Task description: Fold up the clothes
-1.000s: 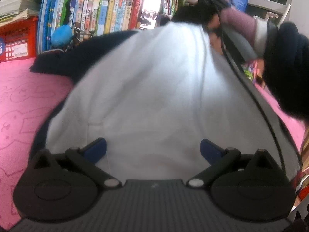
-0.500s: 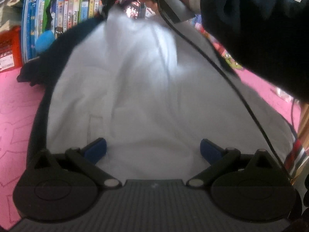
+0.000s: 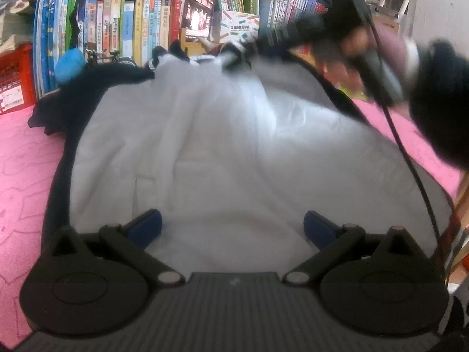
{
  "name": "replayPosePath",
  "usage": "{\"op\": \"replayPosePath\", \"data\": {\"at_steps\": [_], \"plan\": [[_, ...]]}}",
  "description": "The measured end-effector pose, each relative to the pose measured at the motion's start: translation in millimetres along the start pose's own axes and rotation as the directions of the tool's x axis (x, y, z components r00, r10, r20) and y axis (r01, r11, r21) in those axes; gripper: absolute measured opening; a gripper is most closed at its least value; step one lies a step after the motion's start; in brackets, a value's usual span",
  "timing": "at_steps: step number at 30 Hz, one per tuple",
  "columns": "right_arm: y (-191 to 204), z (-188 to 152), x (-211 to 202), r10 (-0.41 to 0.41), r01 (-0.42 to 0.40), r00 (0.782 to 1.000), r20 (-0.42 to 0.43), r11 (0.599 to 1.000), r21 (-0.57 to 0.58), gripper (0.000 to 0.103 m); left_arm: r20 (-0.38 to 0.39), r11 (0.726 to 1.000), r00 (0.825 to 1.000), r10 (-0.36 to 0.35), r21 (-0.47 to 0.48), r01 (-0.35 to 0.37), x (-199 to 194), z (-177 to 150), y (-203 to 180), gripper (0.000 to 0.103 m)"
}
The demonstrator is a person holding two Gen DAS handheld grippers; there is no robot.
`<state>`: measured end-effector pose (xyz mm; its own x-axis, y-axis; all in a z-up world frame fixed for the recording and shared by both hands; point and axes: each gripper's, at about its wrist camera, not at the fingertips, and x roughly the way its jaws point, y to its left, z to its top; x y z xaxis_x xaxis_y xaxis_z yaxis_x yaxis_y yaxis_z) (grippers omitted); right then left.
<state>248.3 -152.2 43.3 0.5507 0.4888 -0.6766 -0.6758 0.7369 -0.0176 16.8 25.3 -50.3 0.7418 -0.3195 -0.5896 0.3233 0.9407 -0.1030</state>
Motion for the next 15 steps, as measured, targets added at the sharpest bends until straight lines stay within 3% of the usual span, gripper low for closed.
{"op": "replayPosePath", "data": {"at_steps": [2,3,5,6,7,8,9,10,11,12,13,15], "plan": [[-0.2,-18.1,13.7,-0.02,0.019,1.0,-0.024,0.999,-0.038,0.08,-0.002,1.0,1.0,0.009,0.002,-0.009,0.8,1.1,-0.5,0.103],[-6.8,-21.6,20.9,-0.098,0.097,0.995,-0.015,0.992,-0.074,0.079,-0.003,1.0,1.0,0.013,0.002,-0.013,0.8,1.0,-1.1,0.103],[-33.0,-22.8,32.6,-0.303,0.302,0.953,0.009,0.949,-0.092,0.066,-0.004,1.0,1.0,0.024,0.001,-0.024,0.5,1.0,-2.1,0.103],[-56.2,-20.5,31.0,-0.396,0.396,0.918,-0.002,0.918,0.005,0.057,-0.004,1.0,1.0,0.024,-0.001,-0.024,0.5,1.3,-1.8,0.103],[-77.4,-18.1,20.1,-0.413,0.409,0.911,-0.001,0.901,0.142,0.037,-0.004,1.0,1.0,0.025,-0.002,-0.025,0.5,1.6,-1.5,0.103],[-97.4,-16.0,6.4,-0.404,0.386,0.915,0.007,0.878,0.284,0.032,-0.003,1.0,1.0,0.025,-0.003,-0.025,0.6,1.9,-1.3,0.103],[-117.5,-13.9,-7.4,-0.397,0.354,0.918,0.017,0.836,0.419,0.034,-0.003,1.0,1.0,0.026,-0.005,-0.026,0.6,2.2,-1.0,0.103],[-125.2,-15.1,-22.8,-0.388,0.315,0.919,0.066,0.825,0.469,0.048,-0.003,1.0,1.0,0.026,-0.006,-0.026,0.6,2.4,-0.7,0.103],[-128.4,-17.6,-38.7,-0.38,0.274,0.916,0.13,0.829,0.487,0.07,-0.002,1.0,1.0,0.027,-0.008,-0.027,0.6,2.7,-0.4,0.103],[-131.5,-20.2,-54.6,-0.37,0.233,0.908,0.194,0.834,0.501,0.079,-0.002,1.0,1.0,0.027,-0.009,-0.027,0.6,3.0,-0.1,0.103],[-132.6,-22.8,-68.0,-0.425,0.27,0.878,0.222,0.82,0.505,0.088,-0.001,1.0,1.0,0.027,-0.01,-0.027,0.6,3.3,0.1,0.103],[-140.1,-28.0,-78.1,-0.526,0.37,0.829,0.191,0.771,0.519,0.088,-0.001,1.0,1.0,0.026,-0.011,-0.026,0.6,3.9,0.5,0.103]]}}
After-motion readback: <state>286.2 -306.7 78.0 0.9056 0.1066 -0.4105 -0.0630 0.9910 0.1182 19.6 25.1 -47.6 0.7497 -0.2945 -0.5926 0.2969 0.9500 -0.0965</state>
